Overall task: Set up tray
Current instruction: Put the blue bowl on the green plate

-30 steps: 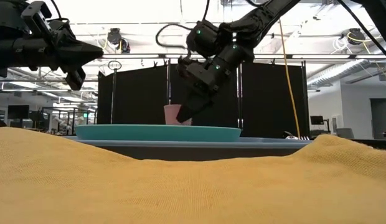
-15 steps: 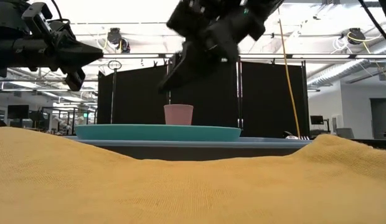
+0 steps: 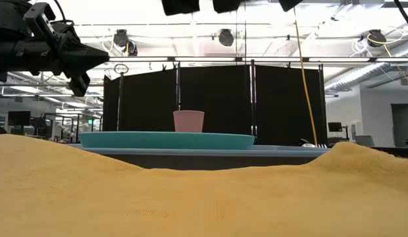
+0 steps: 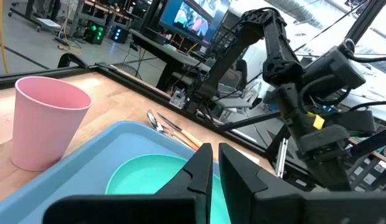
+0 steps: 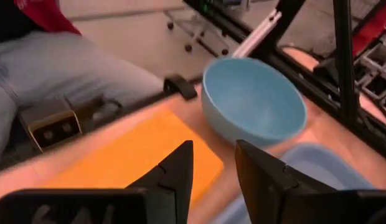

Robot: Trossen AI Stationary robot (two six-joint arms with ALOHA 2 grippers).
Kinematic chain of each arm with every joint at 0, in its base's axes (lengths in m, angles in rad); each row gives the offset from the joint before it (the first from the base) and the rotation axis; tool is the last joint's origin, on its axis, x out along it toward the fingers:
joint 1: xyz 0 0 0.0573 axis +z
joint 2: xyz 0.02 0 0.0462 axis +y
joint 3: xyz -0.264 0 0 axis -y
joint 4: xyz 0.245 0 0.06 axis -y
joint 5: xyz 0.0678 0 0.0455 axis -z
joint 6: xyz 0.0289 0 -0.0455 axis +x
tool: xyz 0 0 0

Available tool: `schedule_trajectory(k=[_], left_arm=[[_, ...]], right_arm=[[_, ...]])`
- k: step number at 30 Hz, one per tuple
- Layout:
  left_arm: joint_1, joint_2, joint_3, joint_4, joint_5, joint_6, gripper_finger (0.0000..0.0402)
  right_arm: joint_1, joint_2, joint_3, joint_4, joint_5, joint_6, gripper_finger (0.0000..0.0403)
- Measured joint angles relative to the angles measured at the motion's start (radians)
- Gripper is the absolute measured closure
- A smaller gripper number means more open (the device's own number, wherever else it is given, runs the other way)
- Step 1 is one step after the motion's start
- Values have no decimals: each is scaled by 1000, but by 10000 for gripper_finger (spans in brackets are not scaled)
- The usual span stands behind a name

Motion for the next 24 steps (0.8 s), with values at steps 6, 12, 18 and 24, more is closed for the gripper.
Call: schedule_trajectory(k=[6,12,18,24], left_arm=[[0,0,0,0,-1,2,371],[0,0,0,0,-2,6,371],[0,0,0,0,-1,3,371],[0,0,0,2,-1,1,371]], right_arm=[[0,2,0,42,3,31,293],[7,13,-1,116,-2,14,293],[6,13,0,129,-26,6,293],[7,22,0,73,-26,26,293]])
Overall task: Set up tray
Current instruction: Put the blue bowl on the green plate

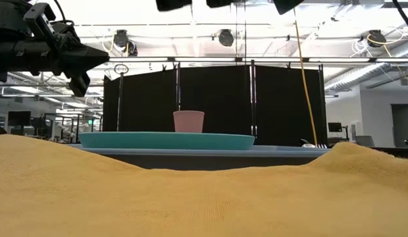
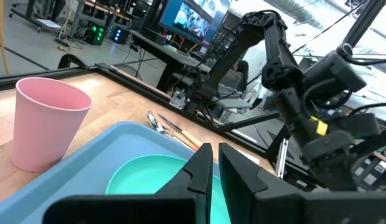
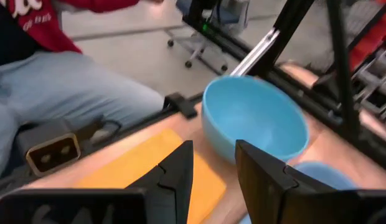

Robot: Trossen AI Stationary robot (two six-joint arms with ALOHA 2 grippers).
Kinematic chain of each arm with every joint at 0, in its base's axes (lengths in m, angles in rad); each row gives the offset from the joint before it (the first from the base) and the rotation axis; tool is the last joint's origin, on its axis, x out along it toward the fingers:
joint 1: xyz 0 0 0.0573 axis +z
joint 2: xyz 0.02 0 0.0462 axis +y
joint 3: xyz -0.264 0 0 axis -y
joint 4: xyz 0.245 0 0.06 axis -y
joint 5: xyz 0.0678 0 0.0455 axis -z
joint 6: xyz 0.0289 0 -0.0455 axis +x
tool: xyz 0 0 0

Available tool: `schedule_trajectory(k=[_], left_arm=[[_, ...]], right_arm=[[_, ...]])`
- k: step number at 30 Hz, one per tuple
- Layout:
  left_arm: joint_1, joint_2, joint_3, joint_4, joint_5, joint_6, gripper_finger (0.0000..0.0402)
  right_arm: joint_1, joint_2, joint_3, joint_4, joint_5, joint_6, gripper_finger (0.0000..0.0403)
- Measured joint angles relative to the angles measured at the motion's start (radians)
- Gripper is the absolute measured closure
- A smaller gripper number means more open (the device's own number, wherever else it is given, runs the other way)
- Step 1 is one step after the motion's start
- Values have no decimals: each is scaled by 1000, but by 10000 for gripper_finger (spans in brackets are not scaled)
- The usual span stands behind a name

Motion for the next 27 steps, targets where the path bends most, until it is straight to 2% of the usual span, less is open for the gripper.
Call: schedule_trajectory(k=[5,10,13,16,20,25,27], left_arm=[[0,0,0,3,-25,36,371],[-3,0,0,85,-20,-119,371],[-37,0,0,143,12,-121,371],[-100,0,0,176,-59,-124,371],[-220,0,0,164,-195,-47,371],[-361,0,18,81,-256,5,371],[-432,5,34,31,-330,2,371]], right_arm=[[0,-42,-2,-81,-1,64,293],[0,-126,-57,-104,-4,99,293],[0,-212,-133,-73,-5,105,293],[0,-305,-245,-4,-3,129,293],[-4,-441,-419,145,5,177,293],[-5,-575,-622,323,119,218,293],[-9,-617,-674,374,143,225,293]])
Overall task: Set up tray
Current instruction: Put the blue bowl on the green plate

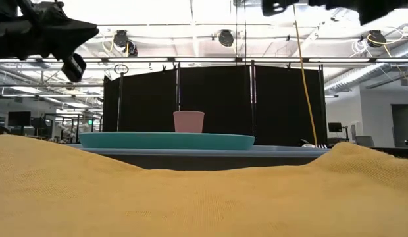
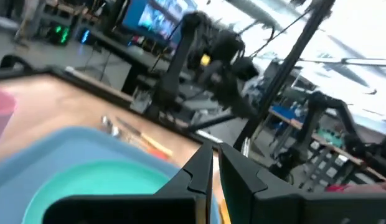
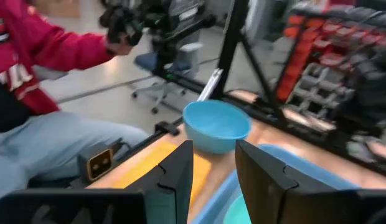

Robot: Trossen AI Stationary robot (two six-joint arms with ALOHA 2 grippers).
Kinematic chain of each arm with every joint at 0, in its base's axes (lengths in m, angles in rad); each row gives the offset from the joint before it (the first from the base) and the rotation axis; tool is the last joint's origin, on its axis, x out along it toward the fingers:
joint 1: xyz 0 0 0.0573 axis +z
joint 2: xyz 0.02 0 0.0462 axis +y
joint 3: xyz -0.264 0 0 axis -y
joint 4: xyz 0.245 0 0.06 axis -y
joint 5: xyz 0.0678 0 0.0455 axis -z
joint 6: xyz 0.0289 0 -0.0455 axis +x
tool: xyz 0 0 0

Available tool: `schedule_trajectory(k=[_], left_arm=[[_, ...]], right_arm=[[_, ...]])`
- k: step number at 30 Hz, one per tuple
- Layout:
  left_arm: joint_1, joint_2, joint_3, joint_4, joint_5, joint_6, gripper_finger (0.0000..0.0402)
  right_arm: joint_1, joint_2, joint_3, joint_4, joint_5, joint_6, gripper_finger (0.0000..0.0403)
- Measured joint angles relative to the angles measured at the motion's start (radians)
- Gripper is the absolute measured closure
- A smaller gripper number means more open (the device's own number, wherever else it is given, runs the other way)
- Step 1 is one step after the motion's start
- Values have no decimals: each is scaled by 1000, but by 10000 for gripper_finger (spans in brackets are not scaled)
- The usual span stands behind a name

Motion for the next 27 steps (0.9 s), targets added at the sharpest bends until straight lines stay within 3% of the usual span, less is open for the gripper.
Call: schedule_trajectory(k=[8,12,18,21,27], left_arm=[[-307,145,174,-311,-369,-36,371],[-439,283,295,-459,-477,-82,371],[-600,523,448,-557,-496,-143,371],[-655,634,510,-574,-436,-177,371],[-702,814,571,-479,-419,-217,371]], right_arm=[[-6,-65,-43,44,16,45,293],[-6,-64,-43,39,17,58,293],[-6,-64,-43,32,17,61,293],[-6,-64,-43,24,17,70,293],[-6,-64,-43,27,18,78,293]])
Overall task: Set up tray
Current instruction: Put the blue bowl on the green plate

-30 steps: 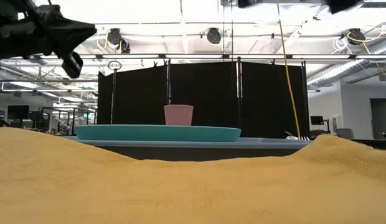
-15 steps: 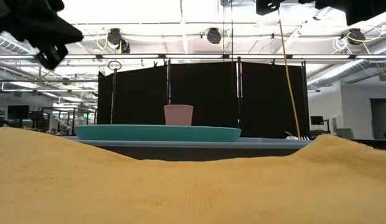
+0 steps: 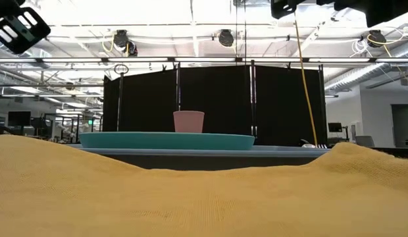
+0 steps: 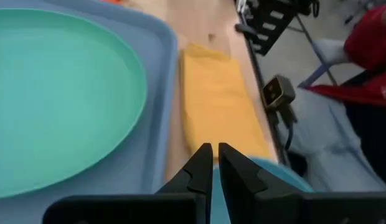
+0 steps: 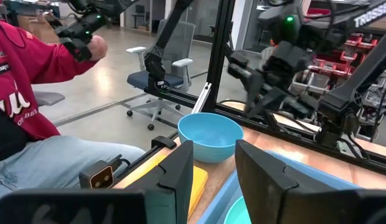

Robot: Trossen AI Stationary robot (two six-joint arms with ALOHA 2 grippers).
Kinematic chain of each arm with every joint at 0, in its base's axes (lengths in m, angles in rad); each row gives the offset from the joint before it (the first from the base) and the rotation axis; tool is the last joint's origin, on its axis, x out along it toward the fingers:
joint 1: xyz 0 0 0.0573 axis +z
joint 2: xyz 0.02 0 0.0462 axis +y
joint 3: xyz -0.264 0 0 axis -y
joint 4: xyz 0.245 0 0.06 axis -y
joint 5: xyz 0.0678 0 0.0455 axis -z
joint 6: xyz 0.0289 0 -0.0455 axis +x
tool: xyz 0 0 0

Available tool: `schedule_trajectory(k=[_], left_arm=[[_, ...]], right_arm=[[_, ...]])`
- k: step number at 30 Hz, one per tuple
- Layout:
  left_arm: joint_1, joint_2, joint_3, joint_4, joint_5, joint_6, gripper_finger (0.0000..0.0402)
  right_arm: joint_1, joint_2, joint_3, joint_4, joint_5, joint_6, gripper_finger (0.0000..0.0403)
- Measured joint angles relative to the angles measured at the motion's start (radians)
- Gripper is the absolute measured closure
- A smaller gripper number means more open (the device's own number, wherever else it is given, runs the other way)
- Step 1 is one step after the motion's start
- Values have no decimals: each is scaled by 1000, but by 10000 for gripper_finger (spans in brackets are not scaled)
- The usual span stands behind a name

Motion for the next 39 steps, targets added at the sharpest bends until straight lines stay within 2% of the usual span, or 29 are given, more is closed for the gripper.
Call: schedule_trajectory(k=[3,6,12,17,22,25,39], left_arm=[[20,57,13,55,0,-7,371],[36,94,17,2,45,-55,370],[42,107,18,-30,70,-114,362],[33,105,18,-36,53,-118,309],[18,104,18,-65,142,-122,252],[6,104,18,-90,146,-153,236],[-18,119,18,-184,87,-186,231]], right_arm=[[0,0,0,8,0,1,293],[0,0,0,6,0,0,293],[0,0,0,-1,0,2,293],[0,0,0,-2,0,2,293],[0,0,0,-2,0,4,293],[0,0,0,-2,-2,4,293],[0,0,0,-3,-3,5,293]])
